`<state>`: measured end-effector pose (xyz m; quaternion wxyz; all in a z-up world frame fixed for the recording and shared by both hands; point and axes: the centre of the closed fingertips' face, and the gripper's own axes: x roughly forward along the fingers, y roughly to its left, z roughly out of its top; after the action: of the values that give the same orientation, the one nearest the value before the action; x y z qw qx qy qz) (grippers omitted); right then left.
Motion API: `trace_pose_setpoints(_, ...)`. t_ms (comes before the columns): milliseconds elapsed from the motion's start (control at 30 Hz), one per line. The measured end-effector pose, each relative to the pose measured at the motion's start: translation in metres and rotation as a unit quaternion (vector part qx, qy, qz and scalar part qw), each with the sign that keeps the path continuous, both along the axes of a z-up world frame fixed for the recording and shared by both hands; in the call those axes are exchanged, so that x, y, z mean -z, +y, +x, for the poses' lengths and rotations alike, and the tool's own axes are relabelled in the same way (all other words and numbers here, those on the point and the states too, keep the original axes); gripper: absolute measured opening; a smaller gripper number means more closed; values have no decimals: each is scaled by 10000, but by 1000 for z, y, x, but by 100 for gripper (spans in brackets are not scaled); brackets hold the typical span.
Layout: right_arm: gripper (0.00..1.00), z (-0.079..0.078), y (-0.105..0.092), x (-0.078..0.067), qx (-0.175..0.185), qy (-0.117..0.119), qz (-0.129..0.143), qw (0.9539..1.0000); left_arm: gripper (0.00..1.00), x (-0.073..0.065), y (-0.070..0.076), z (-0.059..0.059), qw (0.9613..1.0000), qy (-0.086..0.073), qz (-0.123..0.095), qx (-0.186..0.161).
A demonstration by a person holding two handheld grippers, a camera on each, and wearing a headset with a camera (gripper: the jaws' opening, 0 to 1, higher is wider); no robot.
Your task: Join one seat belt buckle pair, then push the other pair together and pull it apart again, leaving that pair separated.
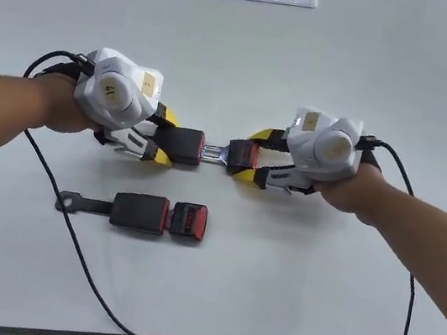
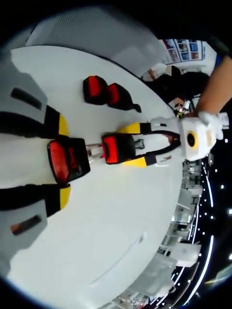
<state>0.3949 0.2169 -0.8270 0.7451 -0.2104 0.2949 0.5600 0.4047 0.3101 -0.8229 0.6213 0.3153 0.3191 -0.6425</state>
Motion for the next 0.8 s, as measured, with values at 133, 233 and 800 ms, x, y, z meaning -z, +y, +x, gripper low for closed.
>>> trace_pose_setpoints(133, 36, -3, -8, 0, -1, 21, -25, 10000, 34, 1, -1, 0, 10000, 11, -27, -43)
trace_pose_setpoints(233, 36, -4, -16, 0, 24, 29, -27, 10000, 34, 1, -1, 0, 10000, 20, -44, -85)
trace_pose_setpoints(800, 37, -10, -63, -7, 153, 22, 1, 9999, 35, 1, -1, -1, 9996, 83, -124, -255)
